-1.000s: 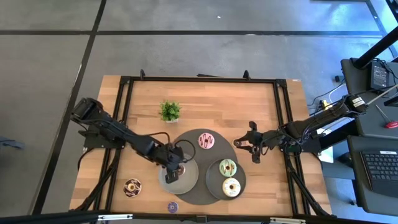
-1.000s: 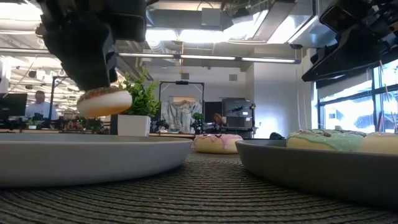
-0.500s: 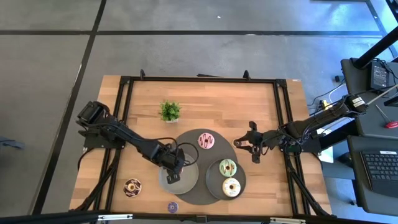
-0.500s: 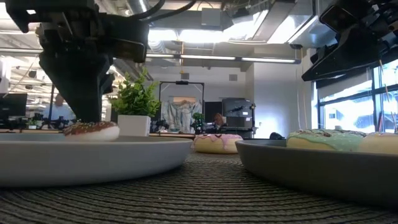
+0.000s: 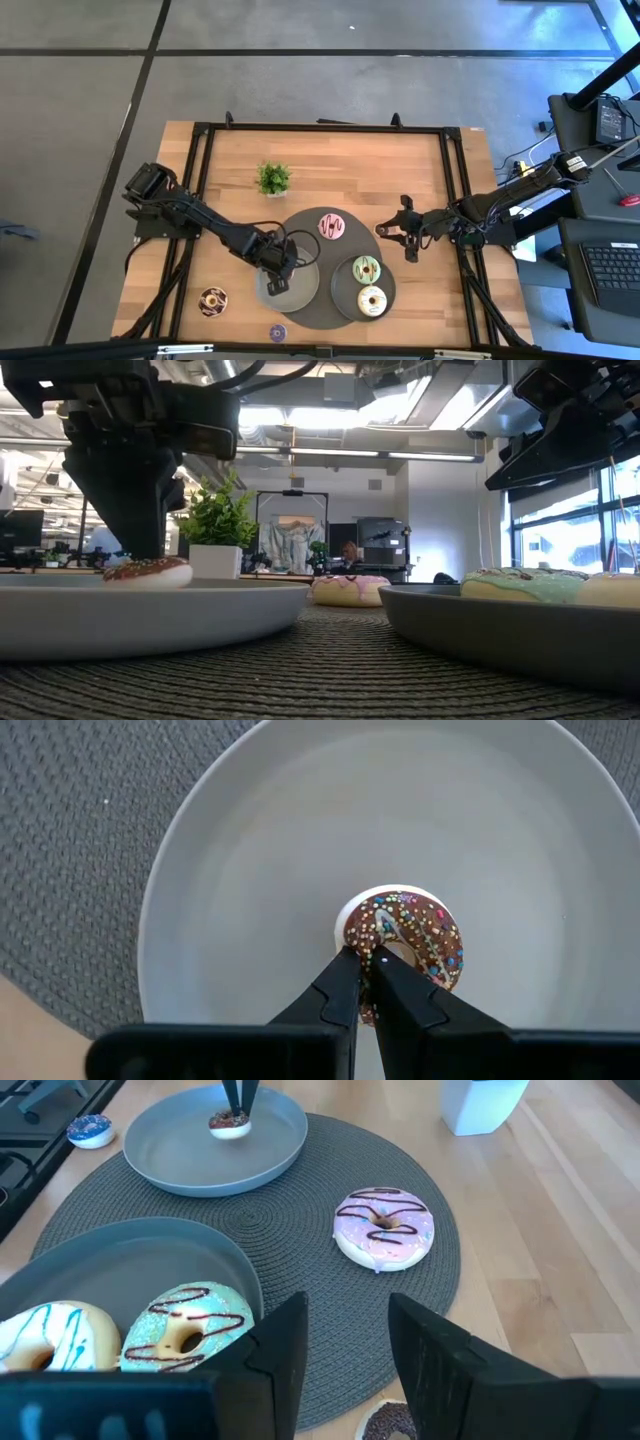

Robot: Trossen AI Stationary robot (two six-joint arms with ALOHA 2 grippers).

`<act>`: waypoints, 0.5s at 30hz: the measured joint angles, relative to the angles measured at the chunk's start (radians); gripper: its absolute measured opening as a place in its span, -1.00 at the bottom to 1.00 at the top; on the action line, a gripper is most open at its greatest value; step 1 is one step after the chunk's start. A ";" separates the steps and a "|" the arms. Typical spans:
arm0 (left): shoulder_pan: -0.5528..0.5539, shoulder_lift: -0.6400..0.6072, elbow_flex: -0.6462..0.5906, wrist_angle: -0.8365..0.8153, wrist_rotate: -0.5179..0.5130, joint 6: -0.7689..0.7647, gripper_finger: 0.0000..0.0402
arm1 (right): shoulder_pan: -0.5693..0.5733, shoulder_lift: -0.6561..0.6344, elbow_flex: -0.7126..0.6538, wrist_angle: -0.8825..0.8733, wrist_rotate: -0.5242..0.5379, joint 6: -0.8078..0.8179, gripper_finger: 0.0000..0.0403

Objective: Pick & Place donuts
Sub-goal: Put the small brown donut on the light grey plate

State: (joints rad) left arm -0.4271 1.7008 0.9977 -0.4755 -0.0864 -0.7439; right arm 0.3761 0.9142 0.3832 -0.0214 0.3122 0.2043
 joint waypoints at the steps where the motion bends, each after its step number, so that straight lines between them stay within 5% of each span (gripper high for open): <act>1: 0.000 0.000 0.000 0.000 0.000 0.007 -0.91 | 0.000 0.000 0.000 0.000 0.000 0.000 -0.29; 15: 0.000 0.000 0.000 0.000 0.000 0.042 -0.83 | 0.000 0.000 0.000 0.000 0.000 0.000 -0.29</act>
State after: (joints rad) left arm -0.4271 1.7004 0.9977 -0.4757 -0.0860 -0.7023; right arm 0.3761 0.9142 0.3832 -0.0216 0.3122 0.2043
